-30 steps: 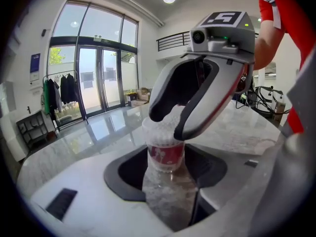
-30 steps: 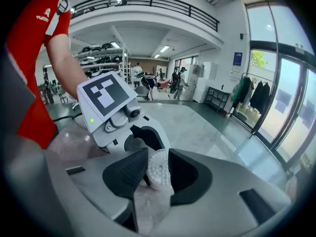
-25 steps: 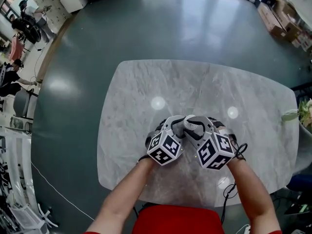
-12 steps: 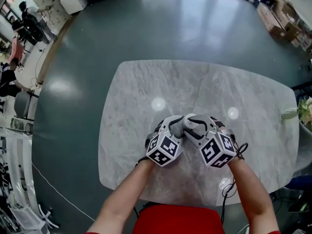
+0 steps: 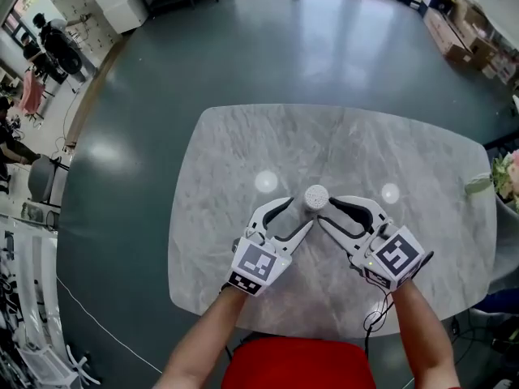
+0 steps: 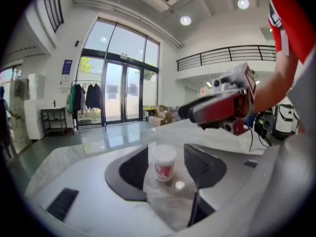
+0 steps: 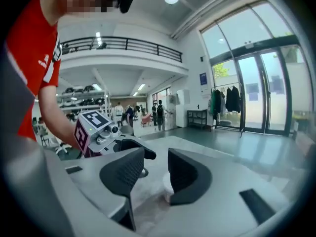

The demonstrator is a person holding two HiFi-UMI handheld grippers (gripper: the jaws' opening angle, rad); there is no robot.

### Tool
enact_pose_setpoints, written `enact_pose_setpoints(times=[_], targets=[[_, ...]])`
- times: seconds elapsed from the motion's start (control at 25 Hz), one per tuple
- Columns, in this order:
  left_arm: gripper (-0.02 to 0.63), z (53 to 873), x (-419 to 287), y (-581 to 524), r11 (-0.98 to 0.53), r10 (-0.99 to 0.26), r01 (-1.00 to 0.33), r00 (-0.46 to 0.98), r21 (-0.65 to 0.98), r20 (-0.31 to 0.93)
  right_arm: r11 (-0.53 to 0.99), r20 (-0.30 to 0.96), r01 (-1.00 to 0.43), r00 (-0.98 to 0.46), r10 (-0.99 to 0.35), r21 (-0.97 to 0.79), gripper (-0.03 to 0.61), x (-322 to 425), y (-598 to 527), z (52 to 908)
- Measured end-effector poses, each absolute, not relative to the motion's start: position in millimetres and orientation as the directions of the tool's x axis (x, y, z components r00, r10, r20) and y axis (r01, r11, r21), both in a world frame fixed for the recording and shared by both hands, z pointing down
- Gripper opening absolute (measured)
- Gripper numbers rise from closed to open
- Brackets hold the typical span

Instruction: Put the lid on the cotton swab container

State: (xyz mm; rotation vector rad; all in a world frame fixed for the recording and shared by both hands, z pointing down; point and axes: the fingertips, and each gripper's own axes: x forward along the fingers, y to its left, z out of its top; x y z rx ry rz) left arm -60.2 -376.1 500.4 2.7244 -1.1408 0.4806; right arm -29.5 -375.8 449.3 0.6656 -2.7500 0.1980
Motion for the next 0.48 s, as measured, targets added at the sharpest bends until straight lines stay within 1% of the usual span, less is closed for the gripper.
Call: enact_pose_setpoints(times=[0.04,0.12,0.24,0.4,0.44,0.48], targets=[[0.239,482.5,-61.8,-373.2,-0.685,-0.689,-0.728,0.660,0.026,0.300,0.873,0.288,-0.480,-0.851,-0.438,-0.090,0.172,-26.5,-372.6,441.2],[0.196,450.7,-62.3,-364.3,-0.665,-0.722,-0.746,0.656,0.042,0.220,0.857,0.228,-0.500,-0.855,-0.466,-0.124,0.172,-20.4,-363.5,426.6],[0.138,411.7,-60.2,-344.8,-0.640,-0.750,-0.765,0.643,0.075,0.153,0.847,0.146,-0.512,-0.857,-0.494,-0.139,0.170,-12.2,-343.4,402.6],[0.063,378.0,-58.5,-324.0,-0.635,-0.764,-0.771,0.637,0.055,0.107,0.840,0.063,-0.524,-0.852,-0.520,-0.139,0.129,-6.7,-323.2,376.0],[0.044,372.4,-58.8,-319.8,-0.631,-0.768,-0.774,0.633,0.051,0.096,0.837,0.044,-0.529,-0.848,-0.529,-0.140,0.110,-5.1,-319.4,370.5],[0.038,366.2,-58.8,-315.3,-0.629,-0.772,-0.776,0.631,0.045,0.077,0.832,0.026,-0.536,-0.842,-0.538,-0.141,0.093,-2.9,-315.1,365.2]])
